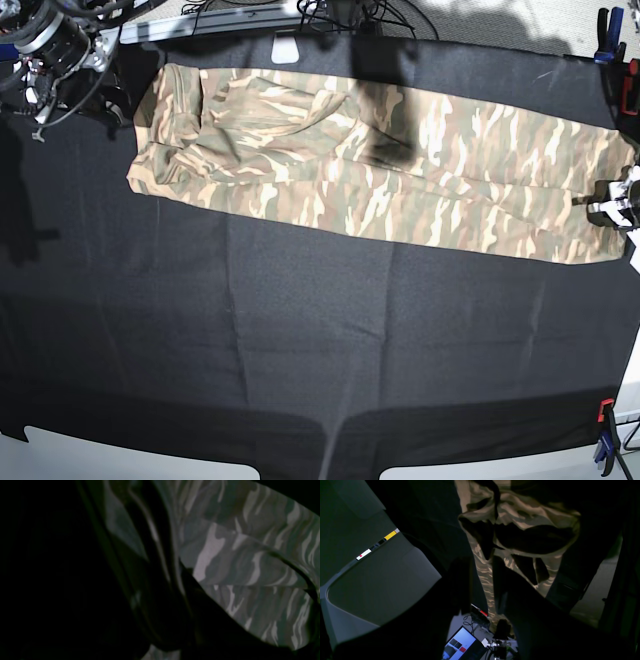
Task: Layout the t-shirt on the table in an organized manner, then fold the t-shirt properly
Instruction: 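Grasp the folded strip's end with the left gripper and lift it, then fold the held end over toward the other end of the strip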
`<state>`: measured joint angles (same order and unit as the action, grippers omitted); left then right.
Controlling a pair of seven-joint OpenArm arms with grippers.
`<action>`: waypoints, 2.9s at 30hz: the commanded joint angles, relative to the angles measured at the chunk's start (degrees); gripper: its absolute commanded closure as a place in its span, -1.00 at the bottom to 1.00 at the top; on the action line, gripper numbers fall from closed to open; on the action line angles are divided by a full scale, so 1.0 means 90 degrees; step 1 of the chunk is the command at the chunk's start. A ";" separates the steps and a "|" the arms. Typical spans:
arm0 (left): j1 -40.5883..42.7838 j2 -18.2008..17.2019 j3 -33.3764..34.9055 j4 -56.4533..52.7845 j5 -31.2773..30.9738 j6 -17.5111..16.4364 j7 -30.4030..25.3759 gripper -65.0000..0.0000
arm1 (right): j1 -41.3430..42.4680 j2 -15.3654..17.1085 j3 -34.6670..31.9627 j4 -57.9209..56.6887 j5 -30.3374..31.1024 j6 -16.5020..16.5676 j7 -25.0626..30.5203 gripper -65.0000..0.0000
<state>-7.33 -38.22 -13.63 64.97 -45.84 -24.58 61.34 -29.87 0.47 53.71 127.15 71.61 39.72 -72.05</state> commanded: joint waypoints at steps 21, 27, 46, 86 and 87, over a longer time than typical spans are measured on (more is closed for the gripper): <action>0.1445 0.1445 -0.0063 0.4078 -0.0243 0.0238 0.0680 1.00 | -0.0032 0.0051 0.0029 0.0129 0.0112 0.0031 -0.0063 0.59; 0.1814 0.2531 -0.0063 0.4959 -0.0236 0.0233 0.0338 1.00 | -0.0032 0.0053 0.0029 0.0129 0.0114 0.0031 -0.0046 0.59; 0.2059 0.3716 0.1078 0.4945 0.0612 0.0236 -0.0017 1.00 | -0.0032 0.0053 0.0029 0.0129 0.0112 0.0031 -0.0005 0.59; 0.0913 0.2975 0.1183 0.5321 0.2103 -0.0124 0.0580 -0.07 | -0.0029 0.0056 0.0029 0.0126 0.0041 0.0031 0.0721 0.29; 0.0908 0.2827 0.1185 0.5457 0.2176 -0.0124 0.0551 -0.07 | -0.0032 0.0056 0.0029 0.0126 0.0041 0.0031 0.0724 0.29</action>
<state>1.72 -12.64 -2.94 113.01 -25.63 -25.56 67.48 -30.00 0.47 53.71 127.20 71.42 39.72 -65.04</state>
